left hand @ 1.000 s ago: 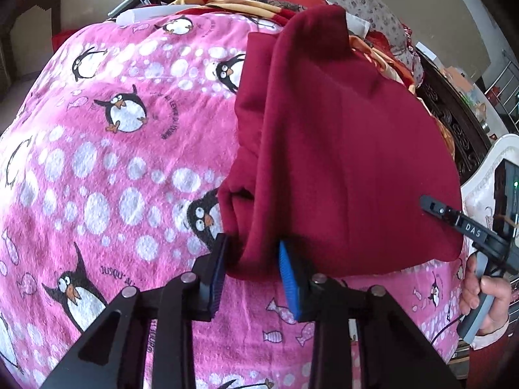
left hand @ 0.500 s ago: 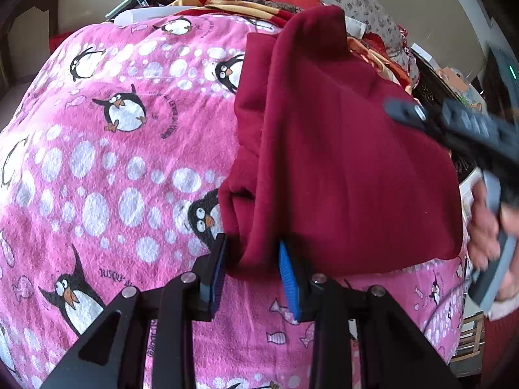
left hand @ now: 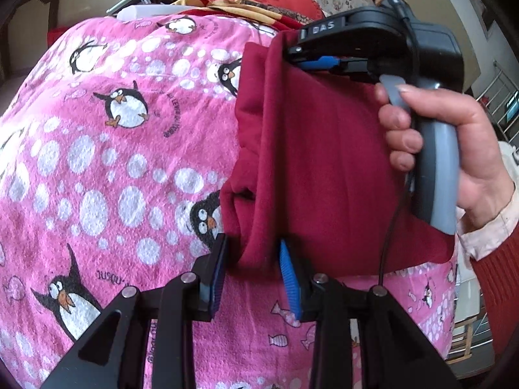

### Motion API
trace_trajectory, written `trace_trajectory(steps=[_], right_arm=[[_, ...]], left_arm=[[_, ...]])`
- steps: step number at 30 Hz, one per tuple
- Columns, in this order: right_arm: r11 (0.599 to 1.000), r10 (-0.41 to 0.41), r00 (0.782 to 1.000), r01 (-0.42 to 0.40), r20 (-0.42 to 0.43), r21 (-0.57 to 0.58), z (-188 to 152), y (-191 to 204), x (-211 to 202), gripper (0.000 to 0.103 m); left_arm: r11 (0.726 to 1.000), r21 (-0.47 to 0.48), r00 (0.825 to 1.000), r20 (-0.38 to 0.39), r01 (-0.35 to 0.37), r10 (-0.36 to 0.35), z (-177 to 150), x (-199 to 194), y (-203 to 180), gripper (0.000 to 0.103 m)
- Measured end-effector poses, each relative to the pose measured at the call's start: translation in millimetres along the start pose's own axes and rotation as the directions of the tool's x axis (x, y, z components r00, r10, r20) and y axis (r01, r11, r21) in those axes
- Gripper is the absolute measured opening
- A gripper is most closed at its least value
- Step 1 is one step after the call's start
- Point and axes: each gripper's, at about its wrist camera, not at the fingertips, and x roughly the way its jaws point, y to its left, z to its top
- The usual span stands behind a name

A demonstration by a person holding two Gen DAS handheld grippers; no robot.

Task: Fold small clothes
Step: 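Bring the right tool over the folded sweatshirt toward the left tool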

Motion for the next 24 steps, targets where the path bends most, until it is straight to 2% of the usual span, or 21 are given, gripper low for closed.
trace_trajectory(steps=[4, 8, 11, 12, 14, 17, 18, 19, 20, 21, 23, 24], right_arm=[[1.000, 0.003, 1.000, -0.003, -0.024, -0.004, 2.9, 2.3, -15.4, 0.000], [0.997, 0.071, 0.997, -0.070, -0.005, 0.031, -2.3, 10.3, -33.9, 0.028], [0.996, 0.086, 0.995, -0.086, -0.051, -0.015, -4.2, 33.0, -26.5, 0.033], [0.997, 0.062, 0.996, -0.065, -0.070, -0.046, -6.3, 42.2, -19.9, 0.033], [0.987, -0.077, 0.994, 0.065, -0.078, -0.145, -13.1, 64.7, -2.1, 0.037], [0.946, -0.199, 0.980, 0.184, -0.028, -0.267, -22.4, 87.5, 7.2, 0.043], [0.931, -0.228, 0.973, 0.214, -0.015, -0.297, -26.0, 92.3, 8.7, 0.043], [0.919, -0.248, 0.969, 0.235, 0.002, -0.316, -28.9, 94.1, 7.7, 0.037], [0.913, -0.261, 0.965, 0.253, 0.018, -0.319, -30.3, 91.7, 5.0, 0.023], [0.918, -0.250, 0.968, 0.245, 0.025, -0.311, -31.5, 87.7, 0.7, 0.019], [0.947, -0.181, 0.983, 0.179, 0.020, -0.265, -30.6, 72.5, -13.1, 0.003], [0.958, -0.147, 0.989, 0.147, 0.015, -0.245, -29.5, 65.4, -19.8, 0.001]], left_arm=[[0.999, -0.025, 0.999, 0.013, 0.042, -0.042, -1.4, -3.5, 8.4, 0.036], [0.997, -0.039, 0.998, 0.027, 0.065, -0.064, -4.9, -7.2, 16.4, 0.039], [0.996, -0.042, 0.997, 0.026, 0.073, -0.072, -7.5, -9.9, 18.1, 0.046], [0.996, -0.040, 0.997, 0.026, 0.075, -0.074, -8.2, -11.1, 17.9, 0.049], [0.997, -0.030, 0.997, 0.024, 0.070, -0.069, -9.3, -13.7, 15.4, 0.058], [0.999, -0.011, 0.999, 0.032, 0.034, -0.033, -11.8, -18.4, 9.3, 0.066], [1.000, -0.006, 0.999, 0.037, 0.016, -0.016, -12.4, -20.8, 8.3, 0.068], [1.000, -0.004, 0.999, 0.045, -0.001, 0.001, -12.6, -23.1, 7.0, 0.070], [1.000, -0.005, 0.999, 0.050, -0.012, 0.012, -12.4, -25.0, 6.4, 0.071], [1.000, -0.008, 0.998, 0.057, -0.022, 0.023, -12.3, -27.5, 7.0, 0.072], [0.999, -0.009, 0.997, 0.070, -0.040, 0.041, -10.4, -32.7, 7.4, 0.074], [0.999, -0.006, 0.996, 0.078, -0.046, 0.046, -8.9, -35.3, 6.6, 0.074]])
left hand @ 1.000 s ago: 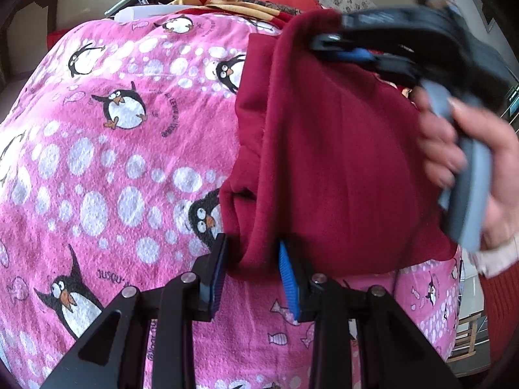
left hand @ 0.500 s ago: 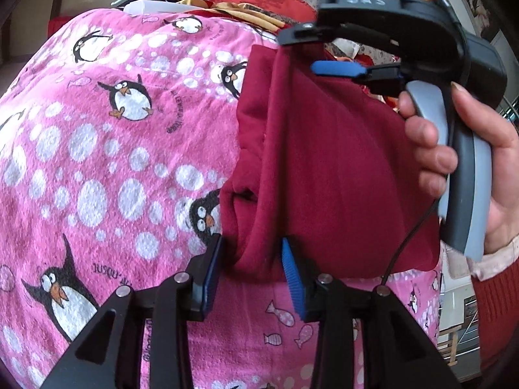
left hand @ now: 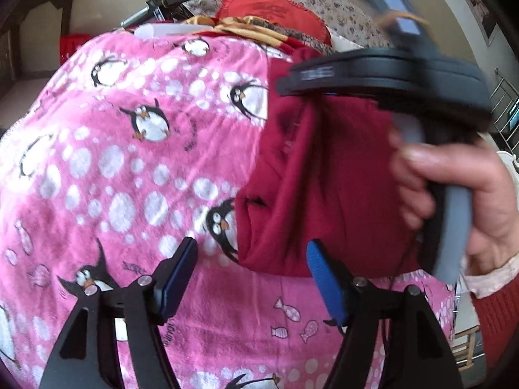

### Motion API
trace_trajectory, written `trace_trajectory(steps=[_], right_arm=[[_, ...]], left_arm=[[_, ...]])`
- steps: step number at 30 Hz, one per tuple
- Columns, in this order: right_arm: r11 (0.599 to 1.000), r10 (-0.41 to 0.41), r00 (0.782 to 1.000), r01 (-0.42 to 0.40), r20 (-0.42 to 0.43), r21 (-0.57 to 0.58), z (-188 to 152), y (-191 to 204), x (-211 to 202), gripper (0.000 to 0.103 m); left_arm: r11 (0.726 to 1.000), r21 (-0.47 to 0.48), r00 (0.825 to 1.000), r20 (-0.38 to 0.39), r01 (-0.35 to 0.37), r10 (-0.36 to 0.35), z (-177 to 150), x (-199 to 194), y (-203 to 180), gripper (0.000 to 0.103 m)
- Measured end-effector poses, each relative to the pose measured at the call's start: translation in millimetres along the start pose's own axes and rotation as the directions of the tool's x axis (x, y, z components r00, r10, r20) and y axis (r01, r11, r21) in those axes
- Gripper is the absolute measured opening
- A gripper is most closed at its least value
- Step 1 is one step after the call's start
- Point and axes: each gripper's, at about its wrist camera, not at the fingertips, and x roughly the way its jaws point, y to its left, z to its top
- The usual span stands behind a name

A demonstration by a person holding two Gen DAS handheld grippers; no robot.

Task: Fold small clothes

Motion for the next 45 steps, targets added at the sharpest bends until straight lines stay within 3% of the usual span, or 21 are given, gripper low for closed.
trace_trajectory(steps=[3, 5, 7, 11, 12, 13, 14, 17, 19, 21, 25, 29, 34, 36, 38, 45], right_arm=[[0.993, 0.098, 0.994, -0.100, 0.040, 0.064, -2.6, -19.7, -23.2, 0.000], [0.981, 0.148, 0.987, -0.154, 0.065, 0.113, -5.2, -33.8, -36.1, 0.000], [0.968, 0.184, 0.980, -0.195, 0.081, 0.160, -7.0, -46.0, -42.7, 0.000], [0.947, 0.227, 0.969, -0.242, 0.093, 0.209, -13.3, -61.1, -53.8, 0.000], [0.945, 0.234, 0.968, -0.249, 0.093, 0.212, -13.9, -63.3, -54.9, 0.000], [0.944, 0.240, 0.966, -0.255, 0.093, 0.210, -14.3, -64.6, -56.6, 0.000], [0.945, 0.242, 0.966, -0.256, 0.093, 0.203, -14.5, -65.3, -58.4, 0.000], [0.945, 0.252, 0.964, -0.263, 0.079, 0.193, -12.8, -67.4, -56.7, 0.000], [0.946, 0.254, 0.965, -0.261, 0.061, 0.191, -9.2, -67.2, -50.1, 0.000], [0.948, 0.254, 0.966, -0.259, 0.048, 0.186, -4.6, -63.4, -42.1, 0.000], [0.958, 0.233, 0.972, -0.226, -0.018, 0.175, 10.6, -46.7, -18.7, 0.020], [0.978, 0.173, 0.982, -0.162, -0.075, 0.133, 21.3, -27.0, 4.2, 0.029], [0.996, 0.074, 0.993, -0.069, -0.089, 0.061, 19.7, -12.7, 17.4, 0.031], [0.998, 0.062, 0.995, -0.059, -0.076, 0.037, 15.9, -14.4, 12.0, 0.024], [0.990, 0.116, 0.992, -0.112, -0.053, 0.082, 12.1, -25.6, 0.0, 0.000], [0.955, 0.212, 0.970, -0.232, 0.123, 0.182, -9.9, -95.1, -83.9, 0.000]], left_arm=[[1.000, 0.020, 0.999, 0.046, 0.024, -0.025, 6.8, -7.3, -6.8, 0.081], [0.996, 0.044, 0.993, 0.082, 0.078, -0.081, 11.0, -9.7, -14.7, 0.096], [0.990, 0.075, 0.988, 0.094, 0.119, -0.126, 15.0, -4.8, -24.7, 0.097], [0.989, 0.098, 0.992, 0.048, 0.112, -0.117, 26.7, 18.5, -35.2, 0.096], [0.990, 0.083, 0.992, 0.032, 0.118, -0.121, 27.7, 23.9, -33.0, 0.094], [0.989, 0.058, 0.990, 0.009, 0.136, -0.137, 29.6, 29.3, -30.6, 0.081], [0.988, 0.040, 0.989, -0.006, 0.146, -0.146, 30.4, 33.2, -29.0, 0.062], [0.987, 0.011, 0.987, -0.027, 0.159, -0.158, 32.9, 38.8, -23.5, 0.041], [0.986, 0.025, 0.986, -0.021, 0.163, -0.162, 31.5, 36.7, -25.9, 0.034], [0.987, 0.045, 0.988, -0.009, 0.153, -0.152, 27.8, 29.9, -31.1, 0.031], [0.987, 0.047, 0.988, -0.005, 0.152, -0.152, 23.9, 28.0, -32.2, 0.028], [0.988, 0.029, 0.988, -0.008, 0.154, -0.154, 22.7, 31.3, -29.4, 0.028], [0.990, 0.020, 0.990, -0.014, 0.143, -0.143, 24.1, 34.1, -28.0, 0.024], [0.989, 0.030, 0.990, -0.008, 0.144, -0.144, 27.5, 29.2, -33.0, 0.022], [0.987, 0.051, 0.988, 0.003, 0.151, -0.151, 29.5, 19.9, -43.6, 0.020], [0.964, 0.197, 0.979, 0.065, 0.177, -0.193, 36.5, -22.5, -115.7, 0.020]])
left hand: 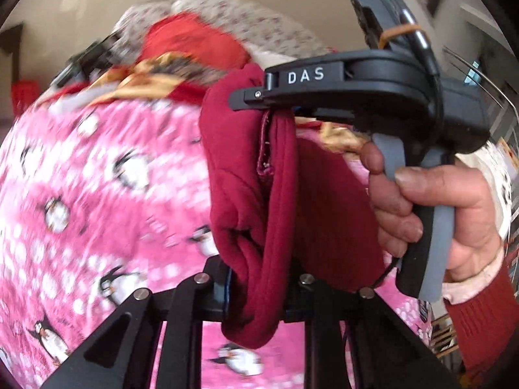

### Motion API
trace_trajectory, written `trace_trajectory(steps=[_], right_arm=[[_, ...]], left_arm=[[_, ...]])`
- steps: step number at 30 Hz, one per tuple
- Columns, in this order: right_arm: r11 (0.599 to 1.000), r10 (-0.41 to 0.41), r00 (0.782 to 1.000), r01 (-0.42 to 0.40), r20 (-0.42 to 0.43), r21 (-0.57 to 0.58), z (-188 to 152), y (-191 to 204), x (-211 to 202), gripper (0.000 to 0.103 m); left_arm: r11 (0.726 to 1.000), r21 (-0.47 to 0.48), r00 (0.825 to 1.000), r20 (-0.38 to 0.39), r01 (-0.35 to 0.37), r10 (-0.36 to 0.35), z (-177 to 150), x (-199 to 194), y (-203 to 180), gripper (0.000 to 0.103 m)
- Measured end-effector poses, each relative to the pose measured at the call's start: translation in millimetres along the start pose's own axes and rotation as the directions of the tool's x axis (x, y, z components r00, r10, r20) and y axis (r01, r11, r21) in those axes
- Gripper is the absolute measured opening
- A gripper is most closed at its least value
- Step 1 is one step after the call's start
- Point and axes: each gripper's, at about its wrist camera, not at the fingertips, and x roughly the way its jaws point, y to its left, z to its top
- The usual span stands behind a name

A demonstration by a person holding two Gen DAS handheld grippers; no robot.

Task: Fold small clothes

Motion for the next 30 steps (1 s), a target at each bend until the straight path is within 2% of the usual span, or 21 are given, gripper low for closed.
trace_trajectory(steps=[4, 7, 12, 15, 22, 30], right_arm=[[0.998, 0.011, 0.998, -0.015, 0.068, 0.062, -1.8, -42.4, -46.5, 0.000], [0.994, -0.018, 0.995, 0.007, 0.097, 0.112, -9.8, -74.7, -71.5, 0.000], [0.976, -0.062, 0.992, 0.037, 0.110, 0.216, -35.4, -137.8, -95.9, 0.000], [0.964, -0.075, 0.991, 0.045, 0.108, 0.261, -52.2, -166.5, -100.9, 0.000], [0.937, -0.069, 0.994, 0.036, 0.084, 0.347, -84.2, -215.1, -90.6, 0.000], [0.919, -0.055, 0.996, 0.025, 0.064, 0.392, -103.6, -235.6, -73.4, 0.000]], left_arm=[[0.996, 0.082, 0.999, -0.008, 0.033, -0.033, 12.3, 12.6, -53.1, 0.020], [0.988, 0.147, 0.998, -0.038, 0.057, -0.052, 18.1, 32.9, -94.8, 0.020], [0.973, 0.208, 0.992, -0.104, 0.095, -0.075, 19.3, 71.5, -135.9, 0.020], [0.966, 0.241, 0.988, -0.144, 0.093, -0.059, 15.2, 99.9, -155.1, 0.020], [0.956, 0.290, 0.982, -0.188, 0.051, 0.004, -0.9, 136.4, -175.1, 0.020], [0.951, 0.310, 0.977, -0.206, 0.019, 0.048, -7.6, 154.1, -182.0, 0.020]])
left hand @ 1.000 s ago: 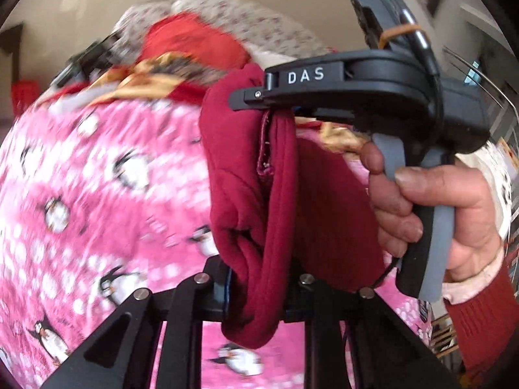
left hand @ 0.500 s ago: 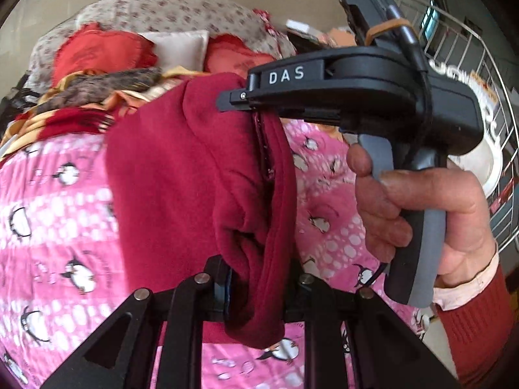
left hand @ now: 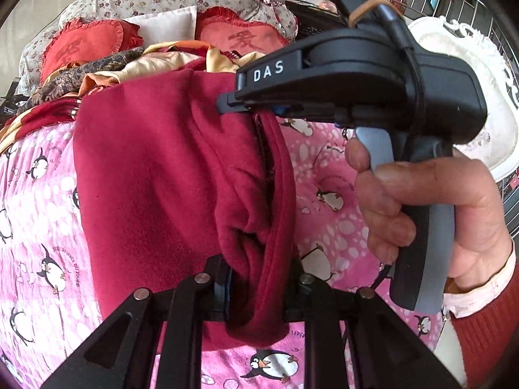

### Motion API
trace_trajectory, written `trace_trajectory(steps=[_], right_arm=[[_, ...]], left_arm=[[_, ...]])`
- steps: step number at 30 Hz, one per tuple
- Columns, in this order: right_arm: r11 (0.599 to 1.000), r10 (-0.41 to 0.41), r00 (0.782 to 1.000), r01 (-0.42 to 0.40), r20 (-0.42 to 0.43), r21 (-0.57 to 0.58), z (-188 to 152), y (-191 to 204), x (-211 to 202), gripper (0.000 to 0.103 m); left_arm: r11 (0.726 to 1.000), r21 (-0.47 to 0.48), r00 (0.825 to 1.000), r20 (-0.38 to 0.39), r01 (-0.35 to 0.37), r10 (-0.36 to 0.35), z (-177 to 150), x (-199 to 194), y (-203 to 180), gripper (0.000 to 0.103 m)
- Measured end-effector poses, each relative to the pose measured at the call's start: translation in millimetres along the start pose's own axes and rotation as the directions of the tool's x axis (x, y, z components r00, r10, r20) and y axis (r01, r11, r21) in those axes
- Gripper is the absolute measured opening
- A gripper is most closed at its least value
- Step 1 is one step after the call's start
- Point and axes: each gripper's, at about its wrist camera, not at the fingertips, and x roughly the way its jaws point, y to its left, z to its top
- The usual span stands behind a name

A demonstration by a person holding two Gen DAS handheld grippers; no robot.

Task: Fold small clothes

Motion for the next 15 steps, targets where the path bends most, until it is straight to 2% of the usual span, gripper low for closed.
trace_trajectory(steps=[4, 7, 10, 12, 15], right_arm=[[1.000, -0.004, 1.000, 0.005, -0.008, 0.027, -3.0, -10.2, 2.9, 0.000], [0.998, 0.008, 1.000, -0.007, -0.006, 0.068, -3.9, -17.1, -5.4, 0.007], [0.995, 0.005, 0.999, -0.008, 0.037, 0.096, -4.9, -22.3, -23.5, 0.012], [0.994, -0.001, 0.997, -0.007, 0.071, 0.108, -4.9, -24.1, -33.9, 0.015], [0.992, 0.009, 0.996, -0.020, 0.086, 0.123, -2.0, -22.0, -36.7, 0.023]], left_arm=[[1.000, 0.006, 1.000, -0.010, 0.002, -0.002, -1.3, 1.9, -5.0, 0.022], [0.997, 0.020, 0.997, 0.003, 0.072, -0.073, -7.5, -18.7, -5.1, 0.028], [0.988, 0.027, 0.988, 0.016, 0.153, -0.154, -15.3, -50.0, 6.2, 0.030], [0.988, 0.037, 0.987, 0.044, 0.152, -0.153, -19.2, -68.4, 13.3, 0.033], [0.994, 0.022, 0.991, 0.088, 0.103, -0.105, -21.4, -87.9, 32.5, 0.036]])
